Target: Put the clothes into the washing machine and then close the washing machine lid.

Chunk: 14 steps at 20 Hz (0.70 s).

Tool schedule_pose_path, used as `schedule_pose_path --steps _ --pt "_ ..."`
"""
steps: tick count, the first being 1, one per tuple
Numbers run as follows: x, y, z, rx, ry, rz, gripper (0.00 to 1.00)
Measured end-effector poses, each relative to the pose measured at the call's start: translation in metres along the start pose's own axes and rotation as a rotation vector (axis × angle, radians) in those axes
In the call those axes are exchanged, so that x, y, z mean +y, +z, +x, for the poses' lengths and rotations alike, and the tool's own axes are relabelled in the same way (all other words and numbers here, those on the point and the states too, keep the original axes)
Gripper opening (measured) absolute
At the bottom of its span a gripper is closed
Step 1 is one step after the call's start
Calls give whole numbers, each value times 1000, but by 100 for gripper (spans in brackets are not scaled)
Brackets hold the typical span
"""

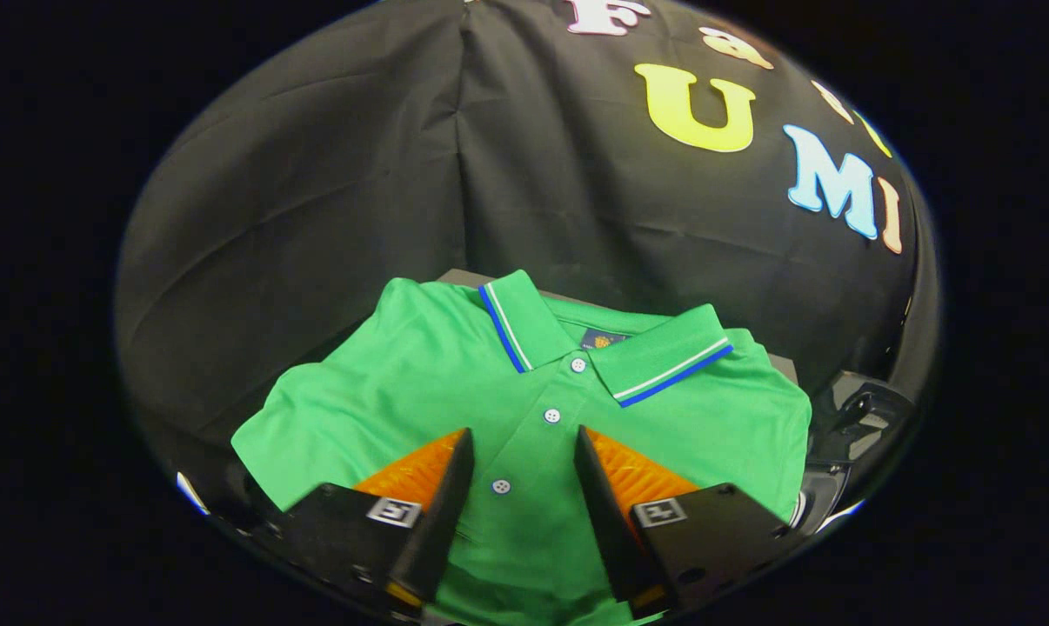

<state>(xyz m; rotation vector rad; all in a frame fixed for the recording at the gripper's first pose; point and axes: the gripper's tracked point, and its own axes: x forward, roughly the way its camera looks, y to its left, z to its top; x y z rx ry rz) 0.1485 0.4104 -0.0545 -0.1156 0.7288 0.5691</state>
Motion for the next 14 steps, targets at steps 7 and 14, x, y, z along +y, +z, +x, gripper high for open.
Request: schedule_pose_path --steps 7,14 --pt "-4 1 -5 -42 20 -1 17" --pt "-3 14 -17 -97 91 38 2"
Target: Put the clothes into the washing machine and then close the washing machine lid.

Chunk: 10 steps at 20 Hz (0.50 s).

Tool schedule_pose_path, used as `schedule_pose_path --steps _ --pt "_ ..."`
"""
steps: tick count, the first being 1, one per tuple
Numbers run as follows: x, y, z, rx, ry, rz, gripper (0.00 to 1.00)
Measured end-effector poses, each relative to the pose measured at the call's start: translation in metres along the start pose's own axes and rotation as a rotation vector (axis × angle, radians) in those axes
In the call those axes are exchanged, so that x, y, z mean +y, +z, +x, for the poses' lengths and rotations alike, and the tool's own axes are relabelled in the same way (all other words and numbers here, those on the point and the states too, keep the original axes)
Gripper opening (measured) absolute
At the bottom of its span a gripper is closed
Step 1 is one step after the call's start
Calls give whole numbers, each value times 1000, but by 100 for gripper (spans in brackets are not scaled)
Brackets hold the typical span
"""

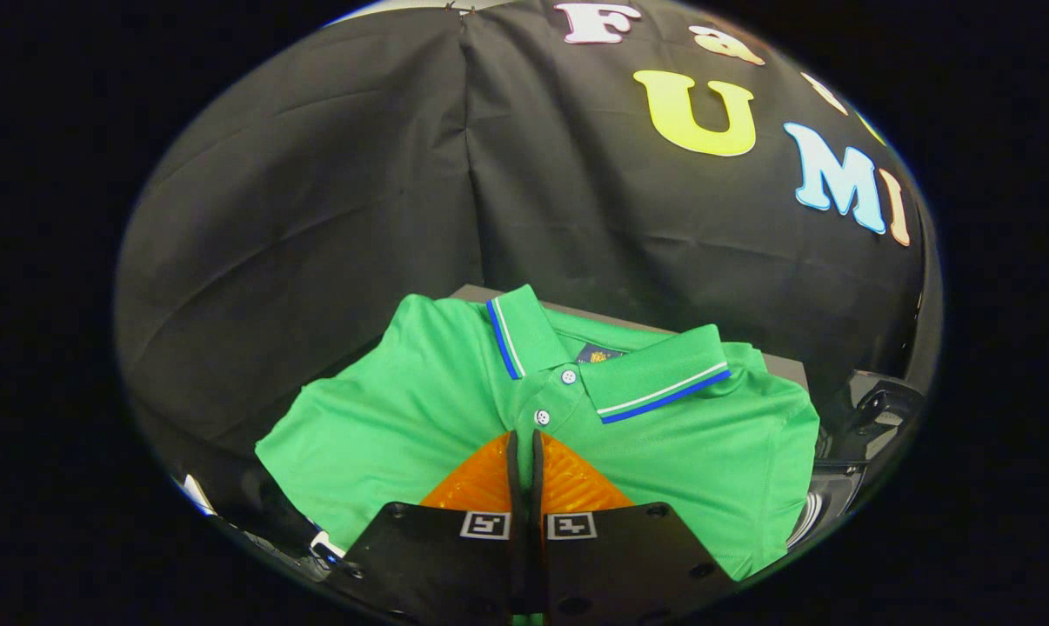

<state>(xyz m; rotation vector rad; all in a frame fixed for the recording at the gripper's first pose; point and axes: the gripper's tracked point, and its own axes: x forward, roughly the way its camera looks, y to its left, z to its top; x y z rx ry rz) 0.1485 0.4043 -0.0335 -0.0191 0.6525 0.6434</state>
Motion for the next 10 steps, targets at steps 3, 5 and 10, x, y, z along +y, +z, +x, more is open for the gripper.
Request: schedule_pose_path --steps 3,5,10 --pt "1 13 -16 -63 20 -2 2" --pt "-2 18 -25 -83 31 11 2" --pt "-15 30 -43 -129 40 41 1"
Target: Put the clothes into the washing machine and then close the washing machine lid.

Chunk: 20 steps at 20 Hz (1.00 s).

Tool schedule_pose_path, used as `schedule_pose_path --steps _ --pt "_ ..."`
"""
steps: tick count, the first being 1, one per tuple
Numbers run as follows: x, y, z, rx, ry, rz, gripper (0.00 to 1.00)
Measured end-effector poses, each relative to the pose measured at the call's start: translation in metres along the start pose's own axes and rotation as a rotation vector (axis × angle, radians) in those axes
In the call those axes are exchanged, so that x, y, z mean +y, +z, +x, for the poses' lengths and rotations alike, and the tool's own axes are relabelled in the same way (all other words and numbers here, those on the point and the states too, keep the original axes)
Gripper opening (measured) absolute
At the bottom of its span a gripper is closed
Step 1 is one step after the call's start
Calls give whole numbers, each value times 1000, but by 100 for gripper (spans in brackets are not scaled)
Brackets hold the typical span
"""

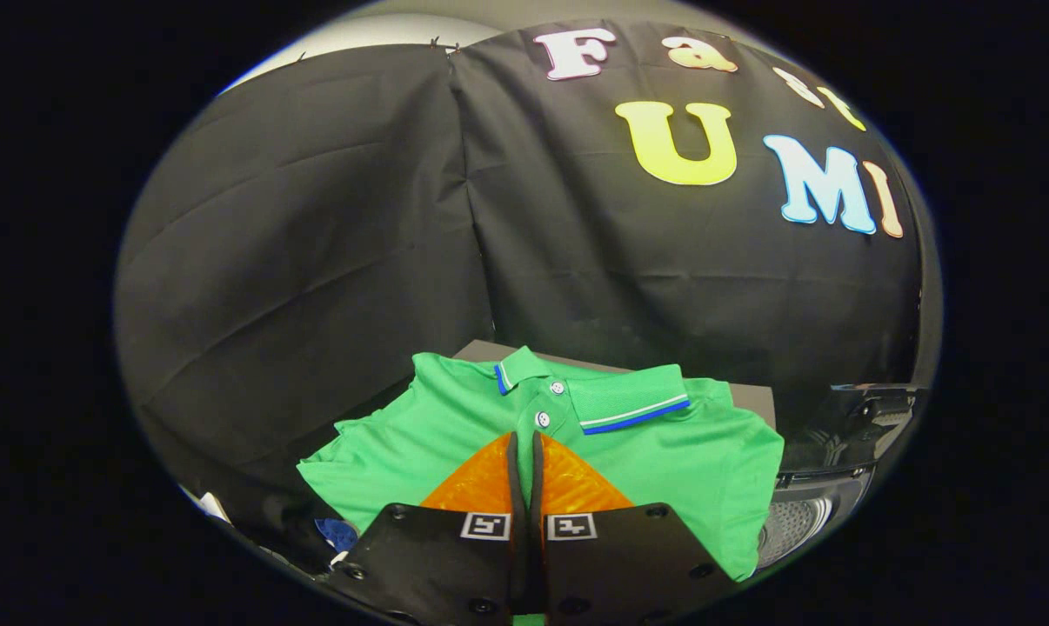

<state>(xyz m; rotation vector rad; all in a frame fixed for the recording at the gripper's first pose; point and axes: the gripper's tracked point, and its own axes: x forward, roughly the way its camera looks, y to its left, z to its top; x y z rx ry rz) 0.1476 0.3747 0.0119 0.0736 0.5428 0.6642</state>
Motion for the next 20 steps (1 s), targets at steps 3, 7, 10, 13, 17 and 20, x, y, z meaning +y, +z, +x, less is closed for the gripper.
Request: schedule_pose_path --steps 3,7,10,13,17,20 --pt "-11 7 -11 -25 -8 0 1" --pt "-35 11 -24 -37 -34 13 1" --pt "-56 13 -36 -47 -63 19 1" --pt "-78 13 -48 -58 -92 33 1" --pt "-107 12 -63 -70 -135 48 1" --pt "-127 10 -73 -76 -161 63 1"
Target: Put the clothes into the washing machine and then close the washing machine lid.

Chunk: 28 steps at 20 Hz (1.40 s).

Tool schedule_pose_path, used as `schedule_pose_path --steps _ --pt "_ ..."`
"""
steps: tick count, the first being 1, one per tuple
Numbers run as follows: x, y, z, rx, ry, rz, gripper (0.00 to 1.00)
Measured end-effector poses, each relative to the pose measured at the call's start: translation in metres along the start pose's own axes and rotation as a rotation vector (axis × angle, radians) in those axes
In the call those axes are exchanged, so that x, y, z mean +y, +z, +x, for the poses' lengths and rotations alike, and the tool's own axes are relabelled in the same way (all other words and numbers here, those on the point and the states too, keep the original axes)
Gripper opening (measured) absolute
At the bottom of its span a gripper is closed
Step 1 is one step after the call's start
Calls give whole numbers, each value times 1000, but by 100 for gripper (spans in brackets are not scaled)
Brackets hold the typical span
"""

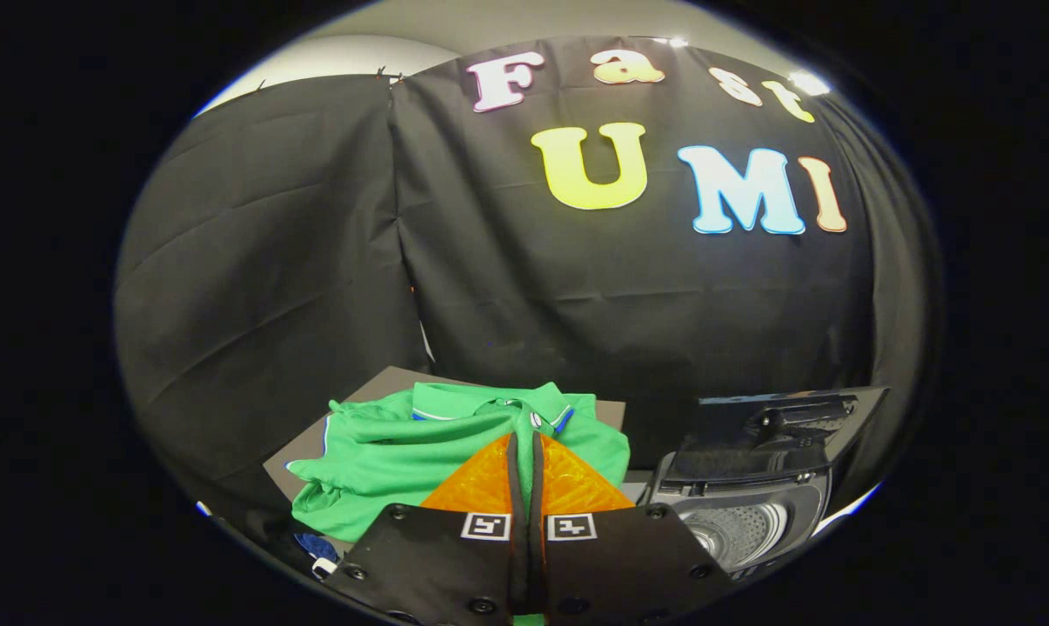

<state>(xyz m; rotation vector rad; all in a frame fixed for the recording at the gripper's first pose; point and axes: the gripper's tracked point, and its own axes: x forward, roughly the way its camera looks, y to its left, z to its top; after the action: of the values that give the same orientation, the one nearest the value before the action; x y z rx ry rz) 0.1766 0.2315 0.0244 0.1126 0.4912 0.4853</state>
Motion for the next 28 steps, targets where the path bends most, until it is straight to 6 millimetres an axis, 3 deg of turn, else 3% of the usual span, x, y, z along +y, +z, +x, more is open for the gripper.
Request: schedule_pose_path --steps 10,21,28 --pt "-67 10 -31 -42 -71 29 1" --pt "-148 -9 -57 -45 -189 83 1" --pt "-210 -28 -76 -38 -299 103 1"
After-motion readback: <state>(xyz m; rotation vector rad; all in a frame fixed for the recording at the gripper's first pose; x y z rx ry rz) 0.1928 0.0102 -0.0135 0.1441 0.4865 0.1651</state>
